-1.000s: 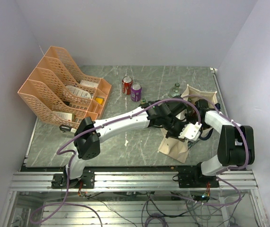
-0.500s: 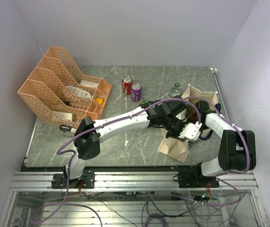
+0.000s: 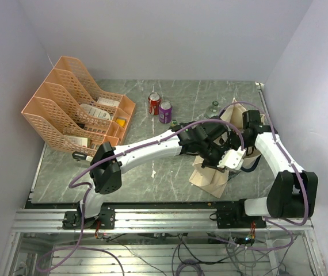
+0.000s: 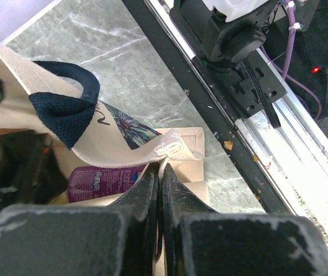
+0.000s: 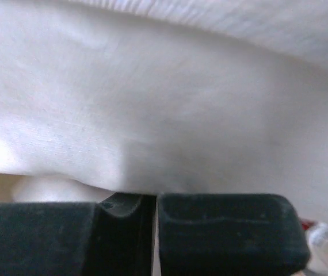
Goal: Place the beverage into the canvas bag
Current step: Pick up the drink from the canvas bag.
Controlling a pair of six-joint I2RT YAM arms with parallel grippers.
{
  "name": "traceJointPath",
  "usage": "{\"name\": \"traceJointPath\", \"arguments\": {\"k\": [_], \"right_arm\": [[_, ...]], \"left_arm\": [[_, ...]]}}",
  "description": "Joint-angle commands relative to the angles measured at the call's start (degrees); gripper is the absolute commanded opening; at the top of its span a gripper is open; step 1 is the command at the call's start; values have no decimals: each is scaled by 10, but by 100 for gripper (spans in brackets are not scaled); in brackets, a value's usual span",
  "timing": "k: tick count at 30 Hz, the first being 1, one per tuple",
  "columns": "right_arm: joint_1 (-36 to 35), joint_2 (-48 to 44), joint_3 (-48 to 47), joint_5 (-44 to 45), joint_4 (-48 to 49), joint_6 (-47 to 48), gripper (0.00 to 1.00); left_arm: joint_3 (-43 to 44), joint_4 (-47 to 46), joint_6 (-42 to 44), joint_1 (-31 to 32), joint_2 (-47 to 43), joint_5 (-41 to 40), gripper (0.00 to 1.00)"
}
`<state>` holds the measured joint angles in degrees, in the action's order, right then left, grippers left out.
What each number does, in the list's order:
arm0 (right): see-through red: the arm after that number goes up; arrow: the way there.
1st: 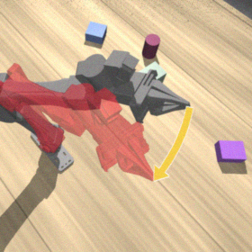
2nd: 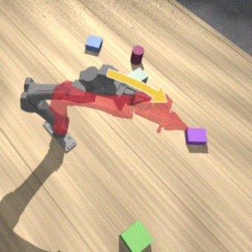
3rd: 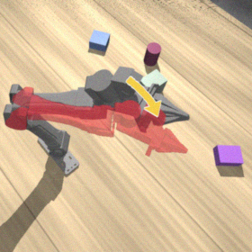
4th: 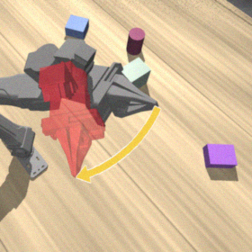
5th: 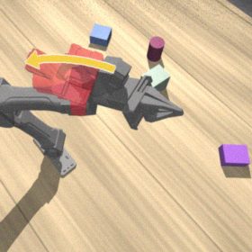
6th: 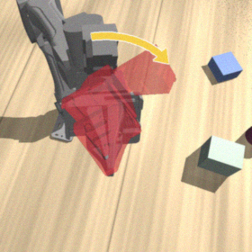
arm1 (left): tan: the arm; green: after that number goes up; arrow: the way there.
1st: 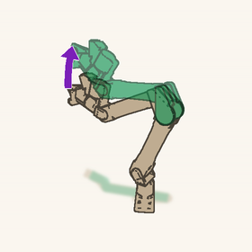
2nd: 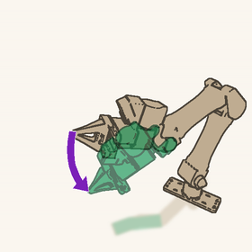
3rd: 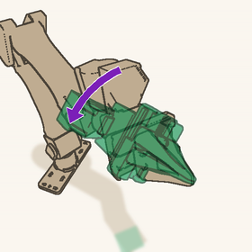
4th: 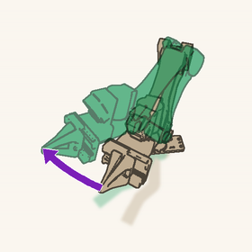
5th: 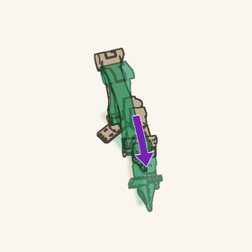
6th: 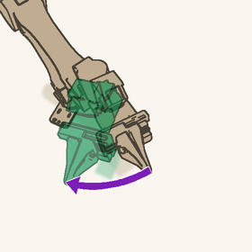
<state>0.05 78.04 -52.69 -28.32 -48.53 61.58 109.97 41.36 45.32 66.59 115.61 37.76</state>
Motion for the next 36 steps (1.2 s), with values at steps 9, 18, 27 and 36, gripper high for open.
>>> {"name": "traceJointPath", "arguments": {"k": [9,18,27,36], "right_arm": [[97,-14,-138,-102,-89,-54,0],[101,-59,-147,-118,-159,-55,35],[101,-120,-144,-100,-259,-18,49],[101,-206,-78,-56,-304,67,48]], "left_arm": [[-6,-1,-3,-3,-1,-11,8],[43,-4,-54,-14,-7,-12,52],[79,-55,-221,-113,-69,66,86],[-30,-249,-550,-192,-41,-34,94]]}}
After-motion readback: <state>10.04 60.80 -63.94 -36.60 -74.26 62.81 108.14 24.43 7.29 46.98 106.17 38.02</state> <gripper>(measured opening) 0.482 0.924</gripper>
